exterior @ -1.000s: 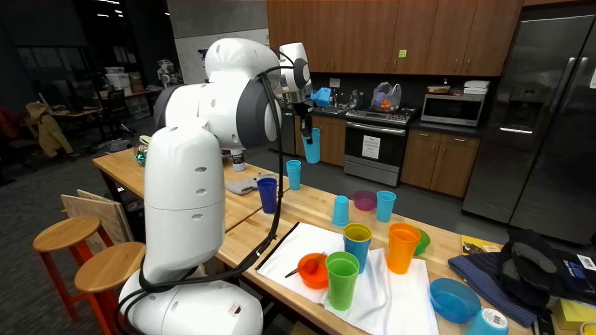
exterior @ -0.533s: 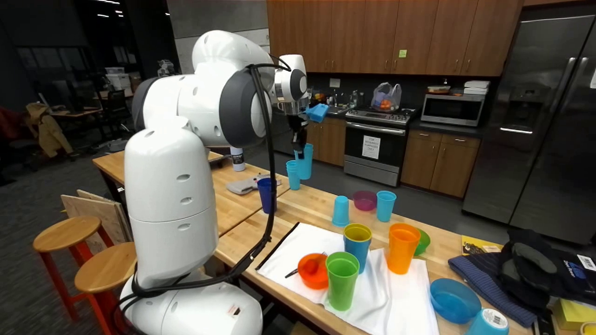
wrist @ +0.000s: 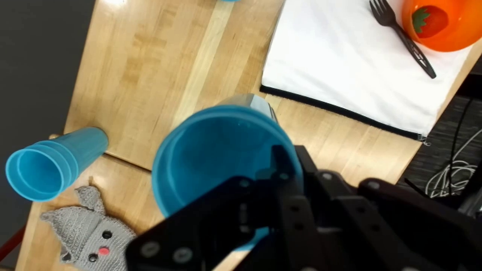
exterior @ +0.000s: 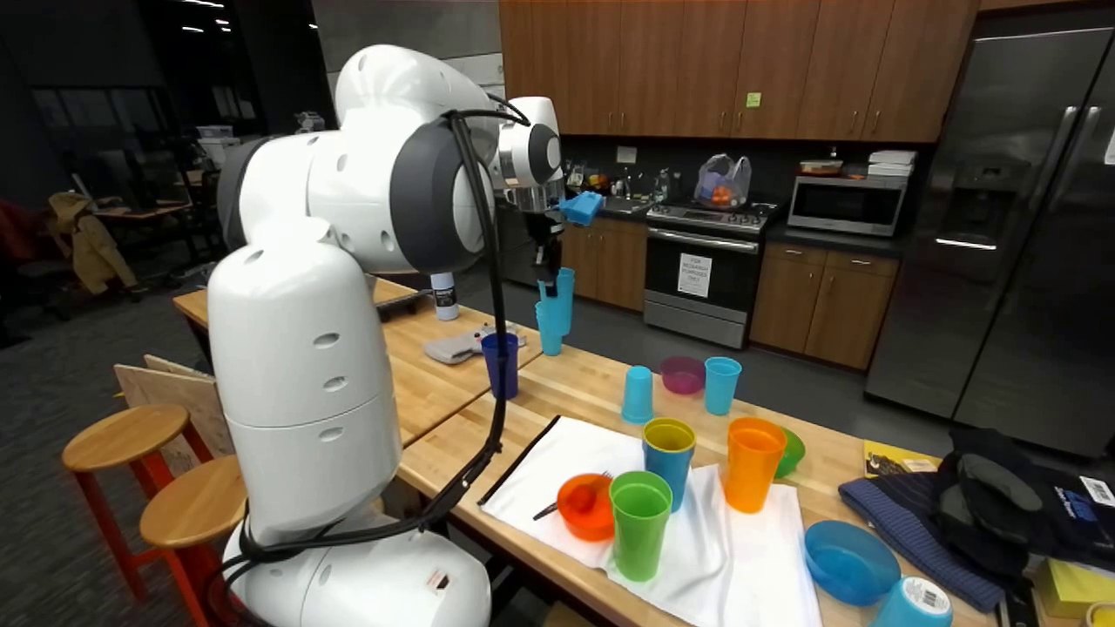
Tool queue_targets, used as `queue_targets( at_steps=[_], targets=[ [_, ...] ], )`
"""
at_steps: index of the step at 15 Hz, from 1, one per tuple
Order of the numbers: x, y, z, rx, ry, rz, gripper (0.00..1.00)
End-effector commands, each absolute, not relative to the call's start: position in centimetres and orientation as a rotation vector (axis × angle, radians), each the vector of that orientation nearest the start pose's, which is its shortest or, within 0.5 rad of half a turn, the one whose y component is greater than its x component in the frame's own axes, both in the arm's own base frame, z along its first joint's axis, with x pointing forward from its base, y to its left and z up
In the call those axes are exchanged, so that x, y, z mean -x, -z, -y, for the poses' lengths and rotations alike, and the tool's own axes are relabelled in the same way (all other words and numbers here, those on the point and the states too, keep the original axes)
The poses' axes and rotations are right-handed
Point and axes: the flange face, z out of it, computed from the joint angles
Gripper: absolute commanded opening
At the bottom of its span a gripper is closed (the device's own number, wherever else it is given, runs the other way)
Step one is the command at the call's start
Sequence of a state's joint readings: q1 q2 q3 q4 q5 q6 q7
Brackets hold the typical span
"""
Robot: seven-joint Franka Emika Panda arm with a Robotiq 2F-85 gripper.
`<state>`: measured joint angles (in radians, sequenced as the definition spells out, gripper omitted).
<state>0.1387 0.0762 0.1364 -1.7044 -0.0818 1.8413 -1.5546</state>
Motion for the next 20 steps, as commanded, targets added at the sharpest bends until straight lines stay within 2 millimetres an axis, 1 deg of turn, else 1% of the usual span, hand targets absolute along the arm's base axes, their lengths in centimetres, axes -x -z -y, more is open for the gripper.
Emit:
queue_targets(
  at_steps=[1, 3, 4, 7, 9, 11, 15, 18, 20],
  targets=[
    [-57.5, -53.7, -15.7, -1.855, -0.013, -2.431, 0.02],
    [-57.4, -51.9, -16.8, -1.865, 0.037, -2.419, 0.02],
    [-56.8, -50.7, -17.8, -1.866, 0.071, -2.402, 0.02],
    [-55.4, -47.6, -20.5, -1.873, 0.108, -2.421, 0.02],
    [-54.3, -46.1, -22.4, -1.865, 0.129, -2.443, 0.02],
    [-52.7, -45.1, -24.1, -1.848, 0.156, -2.455, 0.02],
    [-50.3, -44.8, -26.0, -1.811, 0.192, -2.463, 0.02],
    [-49.5, -44.7, -27.0, -1.791, 0.189, -2.473, 0.02],
    [-49.6, -44.4, -28.0, -1.742, 0.195, -2.499, 0.02]
  ],
)
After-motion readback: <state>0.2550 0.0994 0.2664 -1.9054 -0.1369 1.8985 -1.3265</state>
